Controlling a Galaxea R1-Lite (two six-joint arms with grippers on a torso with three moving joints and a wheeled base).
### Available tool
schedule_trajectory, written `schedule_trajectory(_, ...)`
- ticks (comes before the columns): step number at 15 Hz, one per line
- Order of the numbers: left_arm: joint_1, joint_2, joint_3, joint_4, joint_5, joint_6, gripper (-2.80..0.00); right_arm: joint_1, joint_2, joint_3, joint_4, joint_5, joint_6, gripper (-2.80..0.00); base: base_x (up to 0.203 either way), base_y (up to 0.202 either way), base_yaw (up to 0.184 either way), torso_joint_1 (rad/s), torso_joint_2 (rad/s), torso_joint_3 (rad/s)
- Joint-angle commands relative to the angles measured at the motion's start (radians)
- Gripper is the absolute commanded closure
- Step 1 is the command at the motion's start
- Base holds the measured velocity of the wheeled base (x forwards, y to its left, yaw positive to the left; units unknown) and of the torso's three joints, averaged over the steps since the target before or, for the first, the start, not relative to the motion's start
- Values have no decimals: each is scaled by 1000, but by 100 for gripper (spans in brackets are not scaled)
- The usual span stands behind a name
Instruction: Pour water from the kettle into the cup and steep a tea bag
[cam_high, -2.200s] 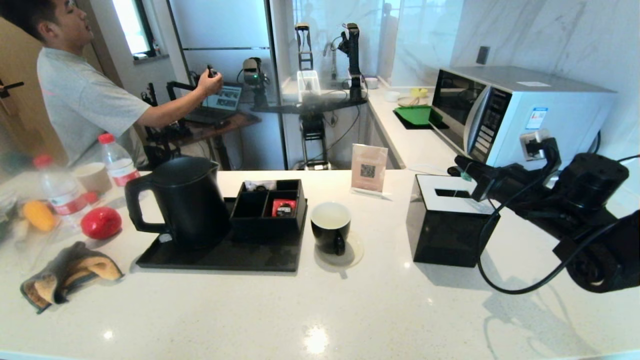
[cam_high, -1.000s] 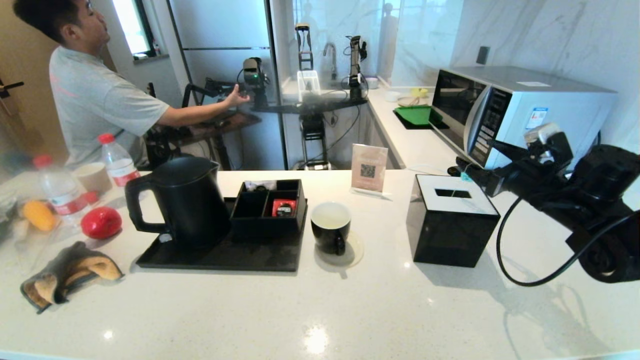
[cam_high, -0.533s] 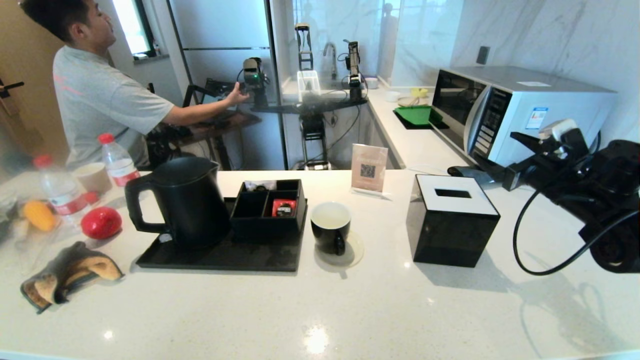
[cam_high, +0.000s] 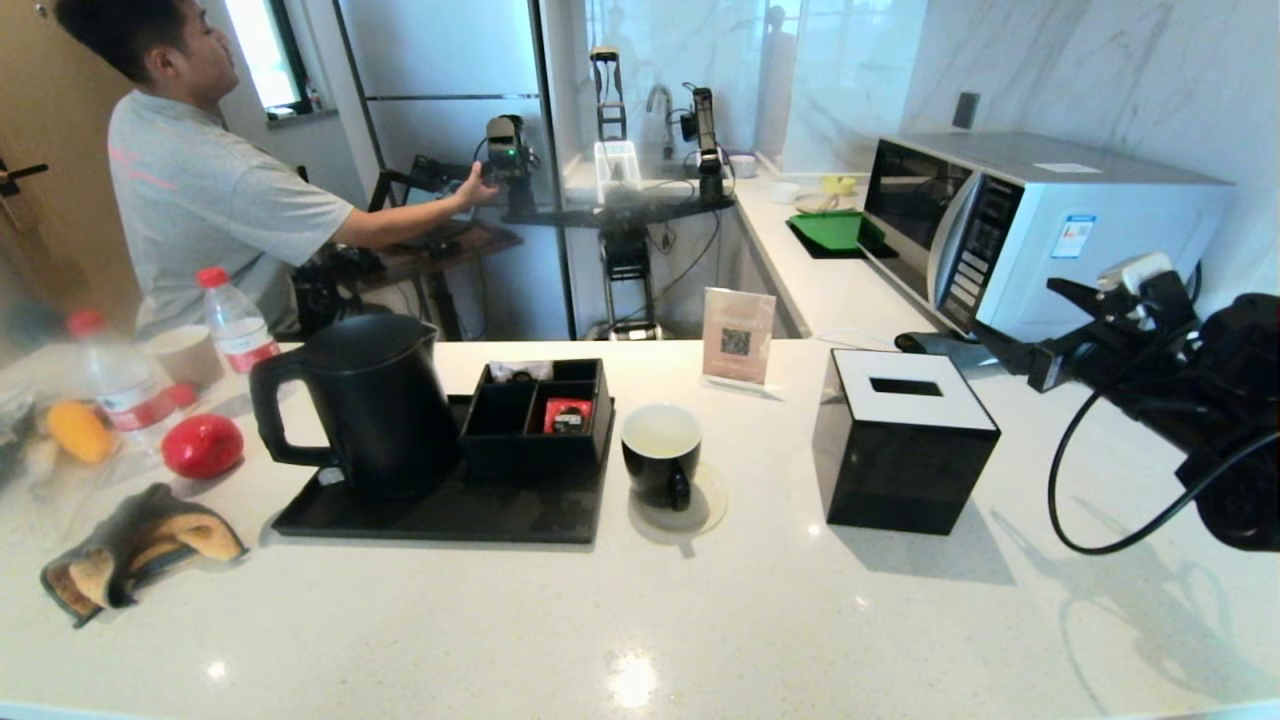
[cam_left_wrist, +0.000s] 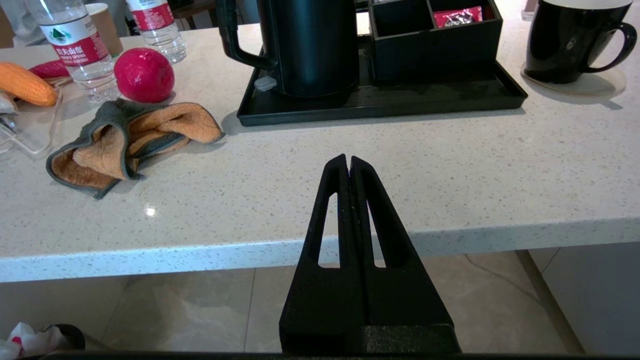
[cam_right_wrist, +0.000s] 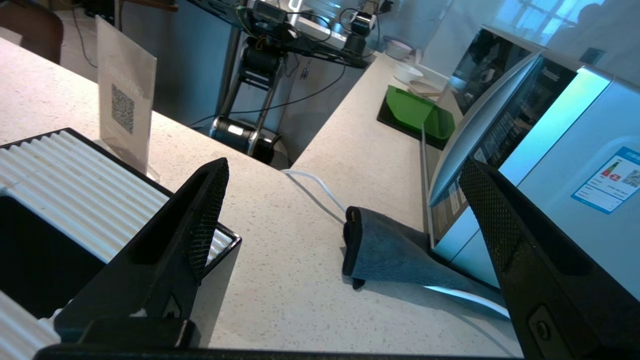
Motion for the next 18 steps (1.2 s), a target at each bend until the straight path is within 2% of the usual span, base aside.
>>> schedule_trajectory(1,0,0,0,0,0,0,0,-9,-7,-2,-7,24,18,-280,0,0,0,0,0,0)
schedule_trajectory(4,0,0,0,0,0,0,0,-23,-68,-3,10,17,166,-280,0,0,0,0,0,0)
schedule_trajectory(7,0,0,0,0,0,0,0,-52,-160,12,149,-21,255,-280,0,0,0,0,0,0)
schedule_trajectory(11,0,0,0,0,0,0,0,-62,-245,68,254,-39,279,-280,0,0,0,0,0,0)
schedule_trajectory(12,0,0,0,0,0,0,0,-61,-251,84,244,-39,282,0,0,0,0,0,0,0)
schedule_trajectory(18,0,0,0,0,0,0,0,-66,-323,169,243,-42,281,0,0,0,0,0,0,0)
